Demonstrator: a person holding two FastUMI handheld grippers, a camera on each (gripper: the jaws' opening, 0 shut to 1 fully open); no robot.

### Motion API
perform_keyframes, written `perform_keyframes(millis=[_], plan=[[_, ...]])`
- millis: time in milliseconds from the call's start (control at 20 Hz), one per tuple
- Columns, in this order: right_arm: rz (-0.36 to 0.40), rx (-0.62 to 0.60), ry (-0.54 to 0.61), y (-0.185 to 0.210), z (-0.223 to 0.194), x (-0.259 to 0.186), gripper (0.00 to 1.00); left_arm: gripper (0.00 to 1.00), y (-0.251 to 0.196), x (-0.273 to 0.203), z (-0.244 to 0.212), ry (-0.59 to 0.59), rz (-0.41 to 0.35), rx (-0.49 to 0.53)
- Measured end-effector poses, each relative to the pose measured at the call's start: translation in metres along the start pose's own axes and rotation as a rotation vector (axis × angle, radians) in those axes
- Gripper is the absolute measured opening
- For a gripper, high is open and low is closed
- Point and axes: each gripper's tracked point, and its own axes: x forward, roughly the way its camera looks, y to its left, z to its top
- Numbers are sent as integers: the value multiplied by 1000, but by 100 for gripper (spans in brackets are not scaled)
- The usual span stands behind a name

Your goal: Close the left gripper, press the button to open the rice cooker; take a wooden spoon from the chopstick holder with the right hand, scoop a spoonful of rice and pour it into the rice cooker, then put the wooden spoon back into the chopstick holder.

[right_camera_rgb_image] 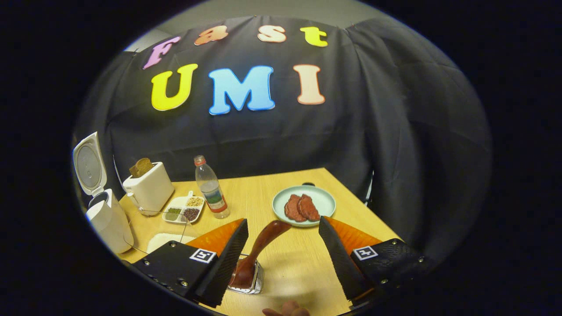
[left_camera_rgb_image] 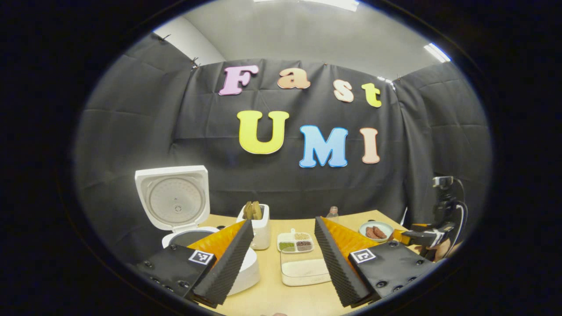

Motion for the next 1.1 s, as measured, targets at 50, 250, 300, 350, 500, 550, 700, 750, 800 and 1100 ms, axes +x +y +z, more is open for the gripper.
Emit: perform_keyframes(millis=[50, 250, 300, 350, 500, 550, 700, 750, 800, 1100], plan=[[21, -6, -42, 6, 20, -12, 97, 97, 2, 3, 1, -2, 4, -4], [79, -77, -156, 28, 76, -45, 97, 96, 17, 11, 8, -10, 25, -5], [99, -72, -174, 37, 88, -53, 98, 98, 22, 14, 13, -14, 29, 0], [117, -59, -181, 46, 98, -59, 98, 97, 29, 15, 17, -14, 34, 3], [148, -26, -194, 64, 118, -71, 98, 98, 59, 20, 40, -40, 75, -4], [164, -11, -191, 70, 123, -73, 98, 97, 74, 23, 48, -50, 101, 6], [177, 16, -202, 81, 138, -71, 98, 97, 117, 37, 71, -63, 164, 27], [175, 13, -209, 82, 141, -71, 97, 97, 133, 44, 77, -56, 185, 19], [176, 15, -216, 83, 144, -73, 97, 96, 152, 49, 81, -45, 220, 2], [176, -10, -207, 88, 149, -75, 97, 97, 228, 102, 111, -40, 307, -41]])
